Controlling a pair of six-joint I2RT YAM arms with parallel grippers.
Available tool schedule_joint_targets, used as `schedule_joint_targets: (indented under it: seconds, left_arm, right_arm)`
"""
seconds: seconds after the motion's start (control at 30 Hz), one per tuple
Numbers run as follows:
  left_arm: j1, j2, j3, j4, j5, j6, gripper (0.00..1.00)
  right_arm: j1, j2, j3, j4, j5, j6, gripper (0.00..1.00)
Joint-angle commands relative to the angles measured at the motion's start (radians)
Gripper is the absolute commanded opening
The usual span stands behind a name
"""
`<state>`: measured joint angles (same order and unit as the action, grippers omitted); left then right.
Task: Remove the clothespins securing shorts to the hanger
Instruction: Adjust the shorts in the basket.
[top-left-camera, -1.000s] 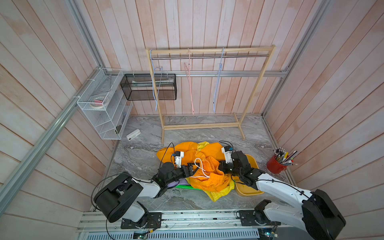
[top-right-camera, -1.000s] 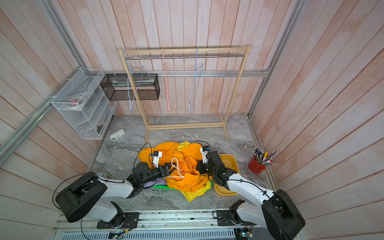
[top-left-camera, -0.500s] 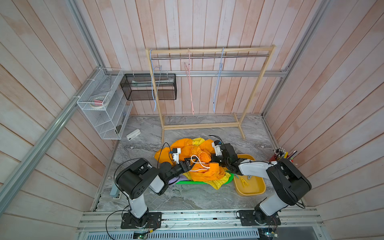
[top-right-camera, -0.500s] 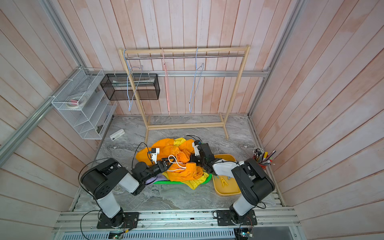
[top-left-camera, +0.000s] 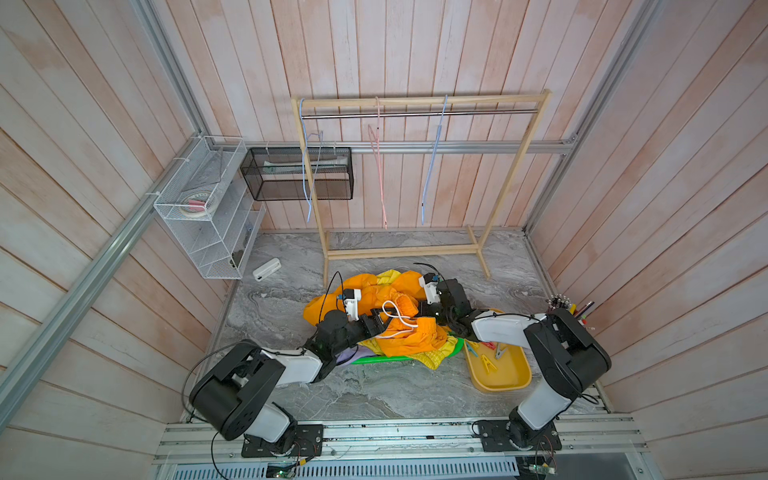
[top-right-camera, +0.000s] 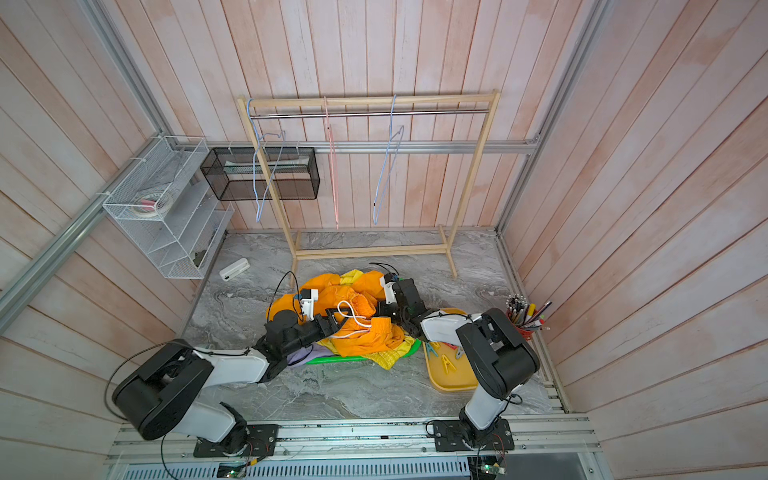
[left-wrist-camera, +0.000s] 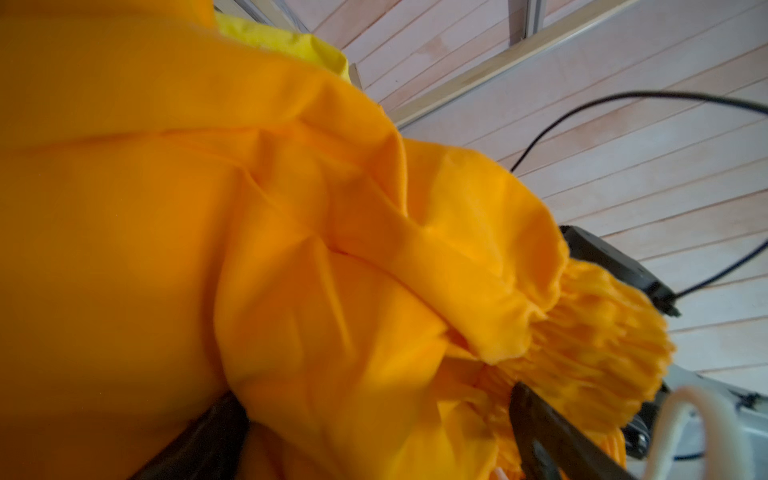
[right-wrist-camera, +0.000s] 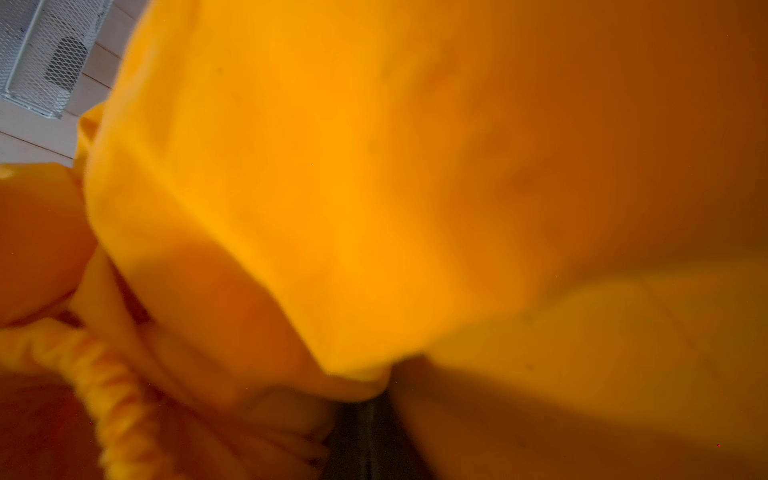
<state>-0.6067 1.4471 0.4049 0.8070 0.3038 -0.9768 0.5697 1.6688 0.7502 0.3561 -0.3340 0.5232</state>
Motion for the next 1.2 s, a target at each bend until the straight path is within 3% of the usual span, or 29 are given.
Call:
schedule_joint_targets:
  seconds: [0.0, 0.17, 0.37, 0.63, 0.77, 0.9, 1.17]
  left_arm:
    - [-0.005, -0.139, 0.083, -0.488, -0.14, 0.144, 1.0]
    - [-0.003, -0.256, 0.198, -0.758, -0.2, 0.21, 1.0]
    - [-0.003, -0.285, 0.27, -0.933, -0.21, 0.237, 1.0]
    - [0.042, -0.486, 0.265, -1.137, -0.333, 0.256, 1.0]
    - [0.129, -0.535, 0.272, -1.248, -0.321, 0.271, 1.0]
    - [0.295, -0.554, 0.263, -1.319, -0.238, 0.297, 1.0]
    - [0.487, -0.539, 0.174, -1.256, -0.13, 0.293, 1.0]
  right_arm:
    - [0.015, -0.075, -0.014, -0.044, 0.015, 0.0, 0.03]
    - [0.017, -0.17, 0.009, -0.095, 0.024, -0.001, 0.14]
    - [0.02, -0.263, 0.033, -0.161, 0.04, -0.014, 0.24]
    - [0.07, -0.391, 0.063, -0.238, 0.097, -0.026, 0.27]
    - [0.153, -0.397, 0.109, -0.263, 0.122, -0.042, 0.27]
    - [0.206, -0.376, 0.138, -0.272, 0.121, -0.051, 0.27]
    - [0.208, -0.288, 0.102, -0.212, 0.075, -0.055, 0.26]
